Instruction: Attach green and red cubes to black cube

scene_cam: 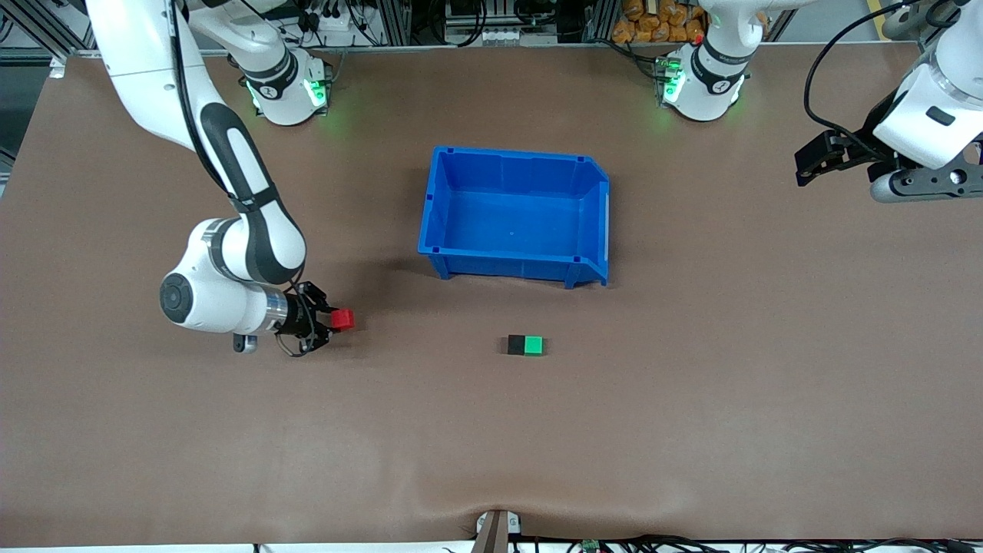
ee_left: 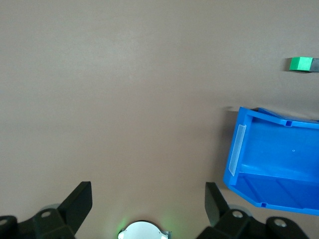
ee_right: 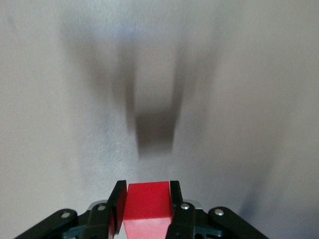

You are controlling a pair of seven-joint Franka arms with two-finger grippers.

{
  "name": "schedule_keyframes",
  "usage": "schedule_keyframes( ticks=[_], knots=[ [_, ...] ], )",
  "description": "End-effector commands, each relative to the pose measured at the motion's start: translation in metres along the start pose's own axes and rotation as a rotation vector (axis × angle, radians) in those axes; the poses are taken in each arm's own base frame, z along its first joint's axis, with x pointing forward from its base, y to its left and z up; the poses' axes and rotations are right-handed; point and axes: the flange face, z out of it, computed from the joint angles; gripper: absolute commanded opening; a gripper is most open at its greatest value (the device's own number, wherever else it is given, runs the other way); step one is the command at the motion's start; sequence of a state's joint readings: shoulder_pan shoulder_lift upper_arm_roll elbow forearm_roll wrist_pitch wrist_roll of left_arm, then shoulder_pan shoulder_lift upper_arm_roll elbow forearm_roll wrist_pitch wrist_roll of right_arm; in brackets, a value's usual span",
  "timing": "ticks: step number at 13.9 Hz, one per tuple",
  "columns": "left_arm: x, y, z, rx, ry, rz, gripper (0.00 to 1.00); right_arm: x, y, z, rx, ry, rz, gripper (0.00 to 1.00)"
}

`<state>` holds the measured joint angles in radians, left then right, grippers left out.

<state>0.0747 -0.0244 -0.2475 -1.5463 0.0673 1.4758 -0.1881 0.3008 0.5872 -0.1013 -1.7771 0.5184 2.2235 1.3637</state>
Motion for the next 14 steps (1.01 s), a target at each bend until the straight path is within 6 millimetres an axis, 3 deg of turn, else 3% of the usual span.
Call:
schedule_keyframes(
  ticks=[1, 14],
  knots=[
    [-0.003, 0.0, -0.004, -0.001, -0.002, 0.01, 1.0, -0.015, -0.012, 0.001, 0.017, -0.016, 0.03, 0.0],
    [-0.005, -0.006, -0.008, 0.0, 0.005, 0.006, 1.0, -0.068, -0.031, 0.013, 0.039, -0.031, 0.108, 0.0]
  ],
)
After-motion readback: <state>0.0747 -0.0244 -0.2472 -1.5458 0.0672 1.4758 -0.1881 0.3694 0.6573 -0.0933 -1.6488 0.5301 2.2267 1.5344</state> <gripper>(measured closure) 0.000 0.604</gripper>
